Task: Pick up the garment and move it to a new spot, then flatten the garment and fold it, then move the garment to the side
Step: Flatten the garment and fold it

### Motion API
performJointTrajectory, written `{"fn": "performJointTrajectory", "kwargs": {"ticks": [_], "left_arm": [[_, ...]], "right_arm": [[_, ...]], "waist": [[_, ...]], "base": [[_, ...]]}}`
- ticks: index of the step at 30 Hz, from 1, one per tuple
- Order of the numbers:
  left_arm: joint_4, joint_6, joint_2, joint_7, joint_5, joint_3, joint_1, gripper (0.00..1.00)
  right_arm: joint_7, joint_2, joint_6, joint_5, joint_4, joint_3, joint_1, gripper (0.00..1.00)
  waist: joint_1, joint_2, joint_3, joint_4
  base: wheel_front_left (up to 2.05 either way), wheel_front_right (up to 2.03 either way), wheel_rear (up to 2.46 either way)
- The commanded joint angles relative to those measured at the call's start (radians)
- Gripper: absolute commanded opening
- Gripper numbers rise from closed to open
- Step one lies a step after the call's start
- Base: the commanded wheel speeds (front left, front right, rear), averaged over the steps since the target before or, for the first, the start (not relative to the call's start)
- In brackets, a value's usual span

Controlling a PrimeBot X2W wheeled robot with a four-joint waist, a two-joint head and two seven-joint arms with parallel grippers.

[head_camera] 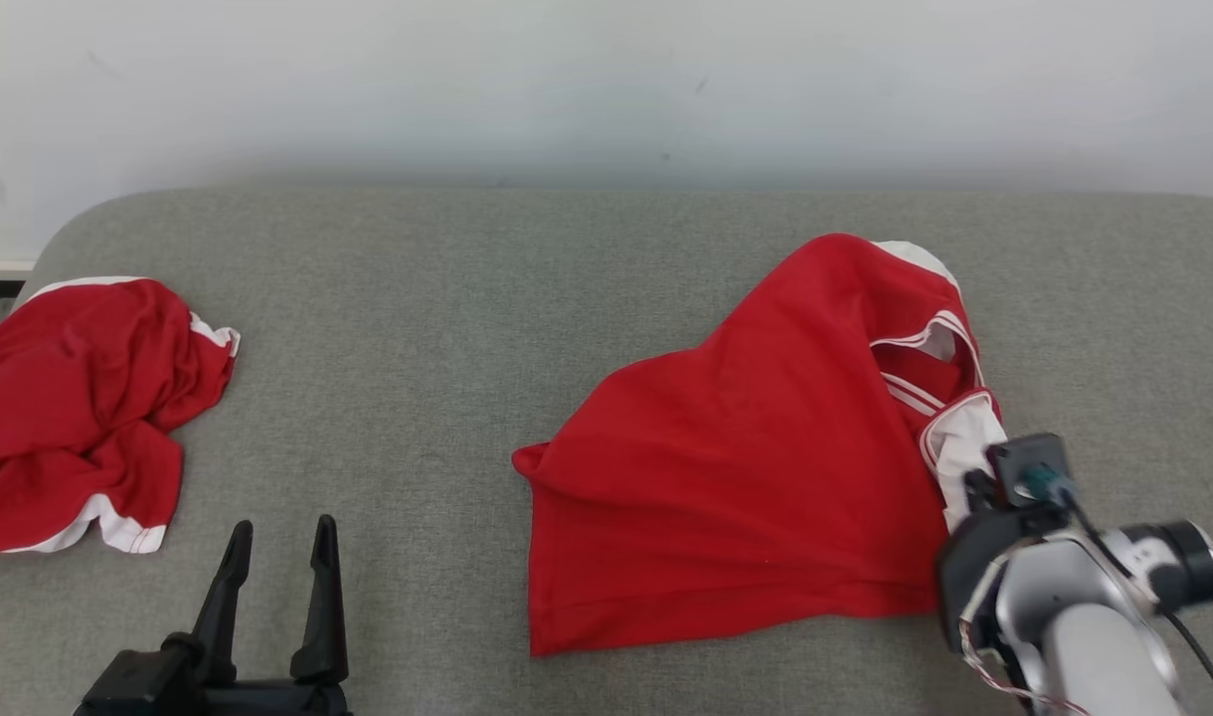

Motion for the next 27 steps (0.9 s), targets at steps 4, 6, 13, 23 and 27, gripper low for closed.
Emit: {"fn": "performJointTrajectory", "kwargs": {"ticks": [4,6,13,23,27], "left_arm": [[-0.004,0.006,0.001,-0.001,0.006,0.017,0.014,1.0],[-0.005,0.005,0.001,-0.001,0.008,0.02,0.013,1.0],[-0.003,0.002,0.001,-0.001,0.011,0.018,0.004,1.0],[0.011,-0.006,0.001,-0.001,0.015,0.023,0.015,1.0],[0.012,-0.005,0.001,-0.001,0.015,0.032,0.029,1.0]], "right_arm": [[-0.023,0.016,-0.003,0.021,-0.11,-0.122,0.097,0.0],[-0.023,0.02,-0.003,0.023,-0.159,-0.178,0.131,0.0],[-0.027,0.025,-0.003,-0.016,-0.195,-0.366,0.19,1.0],[-0.195,0.026,-0.003,0.058,-0.159,-0.359,0.212,1.0],[-0.307,0.025,-0.003,0.112,-0.197,-0.262,0.252,1.0]], "waist": [[0.0,0.0,-0.013,-0.025],[0.0,0.0,-0.016,-0.035],[0.0,0.0,-0.019,-0.068],[0.0,0.0,-0.045,-0.072],[0.0,0.0,-0.06,-0.076]], "base": [[0.0,0.0,0.0],[0.0,0.0,0.0],[0.0,0.0,0.0],[0.0,0.0,0.0],[0.0,0.0,0.0]]}}
